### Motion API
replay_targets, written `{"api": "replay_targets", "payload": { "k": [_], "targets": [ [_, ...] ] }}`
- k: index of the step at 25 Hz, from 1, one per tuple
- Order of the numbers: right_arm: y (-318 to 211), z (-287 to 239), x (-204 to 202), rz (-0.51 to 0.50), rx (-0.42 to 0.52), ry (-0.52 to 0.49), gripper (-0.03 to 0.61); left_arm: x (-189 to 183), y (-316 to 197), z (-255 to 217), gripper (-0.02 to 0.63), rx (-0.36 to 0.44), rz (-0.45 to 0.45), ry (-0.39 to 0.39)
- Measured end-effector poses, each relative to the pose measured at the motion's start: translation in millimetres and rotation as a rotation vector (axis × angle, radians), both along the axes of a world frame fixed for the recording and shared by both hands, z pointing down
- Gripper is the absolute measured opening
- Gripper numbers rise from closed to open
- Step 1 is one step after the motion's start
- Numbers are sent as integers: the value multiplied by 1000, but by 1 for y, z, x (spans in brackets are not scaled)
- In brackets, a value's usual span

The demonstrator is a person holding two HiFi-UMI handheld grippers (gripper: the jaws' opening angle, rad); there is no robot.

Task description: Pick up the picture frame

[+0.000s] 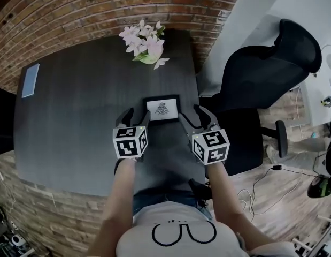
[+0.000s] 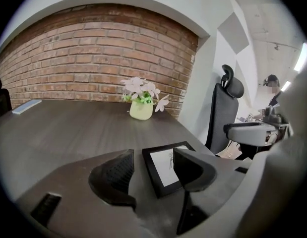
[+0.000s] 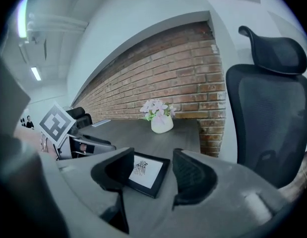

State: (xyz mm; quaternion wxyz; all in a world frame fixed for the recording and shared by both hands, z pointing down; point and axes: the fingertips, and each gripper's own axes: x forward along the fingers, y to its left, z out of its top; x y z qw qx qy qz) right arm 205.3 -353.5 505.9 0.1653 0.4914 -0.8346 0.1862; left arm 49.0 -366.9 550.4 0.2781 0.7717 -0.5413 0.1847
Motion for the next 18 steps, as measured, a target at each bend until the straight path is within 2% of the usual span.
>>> {"api": "replay_targets", "payload": {
  "k": [4, 7, 14, 18],
  "targets": [
    [-4, 16, 3, 4, -32, -6, 235, 7, -2, 33, 222, -87, -16, -2],
    [-6, 24, 5, 4, -47, -7, 227, 8, -4, 48, 180, -125, -44, -7],
    [-8, 37, 8, 12, -63, -10, 210, 15, -12, 67, 125, -200, -76, -21],
    [-7, 38, 7, 17, -62, -12, 206, 15, -12, 69, 102, -236, -103, 10]
  ]
}}
